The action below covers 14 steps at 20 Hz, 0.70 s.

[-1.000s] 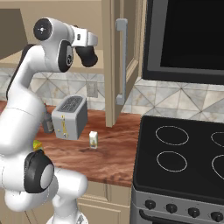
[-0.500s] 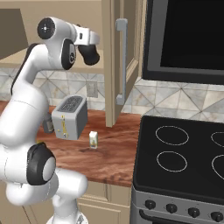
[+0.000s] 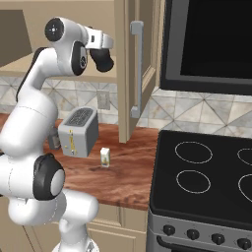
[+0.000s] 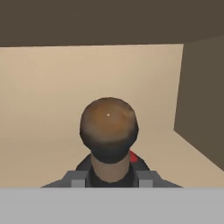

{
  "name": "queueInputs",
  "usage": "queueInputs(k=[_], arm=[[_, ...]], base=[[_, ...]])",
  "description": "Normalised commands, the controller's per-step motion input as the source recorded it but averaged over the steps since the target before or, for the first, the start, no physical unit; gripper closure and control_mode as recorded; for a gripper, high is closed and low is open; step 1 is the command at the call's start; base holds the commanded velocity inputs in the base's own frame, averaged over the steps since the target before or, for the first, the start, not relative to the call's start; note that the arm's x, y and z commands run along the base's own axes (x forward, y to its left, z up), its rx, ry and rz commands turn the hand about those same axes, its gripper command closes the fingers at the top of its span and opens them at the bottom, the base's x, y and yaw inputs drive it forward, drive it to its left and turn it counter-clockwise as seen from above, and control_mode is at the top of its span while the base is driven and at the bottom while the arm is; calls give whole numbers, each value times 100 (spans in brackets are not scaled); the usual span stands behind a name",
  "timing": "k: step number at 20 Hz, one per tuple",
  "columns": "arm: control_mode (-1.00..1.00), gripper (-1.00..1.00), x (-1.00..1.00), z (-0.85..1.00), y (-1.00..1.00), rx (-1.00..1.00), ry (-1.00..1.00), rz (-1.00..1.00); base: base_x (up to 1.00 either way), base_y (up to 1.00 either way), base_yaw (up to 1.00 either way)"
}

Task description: Sort all alcoholic drinks to one cabinet, and non-alcoholic drinks to the other.

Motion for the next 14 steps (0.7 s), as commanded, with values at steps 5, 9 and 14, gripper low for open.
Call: queueInputs(k=[5, 9, 14], arm=[[-100, 100, 20, -21, 0, 0, -1, -1], [-100, 100, 10, -17, 0, 0, -1, 0], [-100, 100, 6, -14, 0, 0, -1, 0]], base=[[0, 0, 0], [0, 0, 0], [0, 0, 0]])
